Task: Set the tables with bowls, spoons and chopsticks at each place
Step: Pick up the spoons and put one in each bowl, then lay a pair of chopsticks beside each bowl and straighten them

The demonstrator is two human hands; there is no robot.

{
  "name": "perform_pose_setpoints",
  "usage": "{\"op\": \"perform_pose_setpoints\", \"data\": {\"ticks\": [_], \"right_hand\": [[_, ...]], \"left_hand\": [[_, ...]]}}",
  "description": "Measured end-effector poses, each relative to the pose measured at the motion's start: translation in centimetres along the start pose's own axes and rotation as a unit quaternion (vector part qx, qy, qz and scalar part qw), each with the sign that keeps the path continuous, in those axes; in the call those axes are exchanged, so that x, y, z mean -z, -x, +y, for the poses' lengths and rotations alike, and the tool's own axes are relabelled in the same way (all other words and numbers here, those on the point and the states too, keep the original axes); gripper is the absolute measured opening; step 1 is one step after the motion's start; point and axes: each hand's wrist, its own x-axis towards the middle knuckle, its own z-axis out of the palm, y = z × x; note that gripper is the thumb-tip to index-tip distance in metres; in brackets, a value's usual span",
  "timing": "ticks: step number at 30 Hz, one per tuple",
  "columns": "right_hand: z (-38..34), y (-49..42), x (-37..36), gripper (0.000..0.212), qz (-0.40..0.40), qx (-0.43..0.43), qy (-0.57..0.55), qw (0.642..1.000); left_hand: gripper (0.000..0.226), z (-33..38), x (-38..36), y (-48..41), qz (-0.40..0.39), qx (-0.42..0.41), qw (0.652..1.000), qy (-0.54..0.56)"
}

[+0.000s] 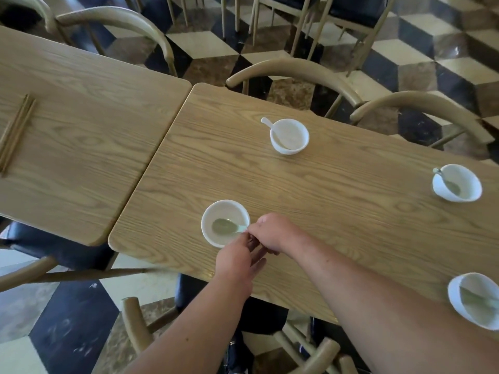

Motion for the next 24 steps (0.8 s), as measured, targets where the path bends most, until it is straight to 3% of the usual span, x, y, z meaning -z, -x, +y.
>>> {"op": "perform_pose_setpoints", "data": {"ticks": [6, 9, 11, 15, 19, 22, 24], "right_hand": [[2.0, 2.5, 1.0, 0.052, 0.069, -0.022, 0.03, 0.997], [4.6, 7.1, 3.8, 0.051, 0.139, -0.013, 0.067, 0.988], [7.1, 11.5, 6.4, 0.052, 0.194, 0.016, 0.064, 0.979], [13.2, 19.8, 11.5, 0.073, 0.299, 0.067, 0.101, 0.947], [20.8, 28.2, 16.7, 0.081, 0.378, 0.052, 0.1, 0.919], [27.7, 34.6, 20.2, 0.081, 0.426, 0.028, 0.087, 0.9], [33.1, 39.1, 22.4, 0.079, 0.447, 0.016, 0.092, 0.889]], "left_hand": [[0.035, -1.7, -0.6, 1.8, -0.022, -0.018, 0.987, -0.155], [0.033, -2.9, -1.8, 4.0, -0.067, -0.048, 0.946, -0.315], [0.029, -3.3, -3.8, 5.8, -0.089, -0.132, 0.882, -0.443], [0.038, -3.5, -10.6, 11.6, -0.108, -0.304, 0.672, -0.666], [0.074, -7.4, -19.1, 19.4, -0.17, -0.399, 0.555, -0.71], [0.08, -13.5, -24.4, 25.3, -0.195, -0.461, 0.469, -0.728], [0.082, -18.6, -27.4, 29.1, -0.204, -0.491, 0.435, -0.727]]}}
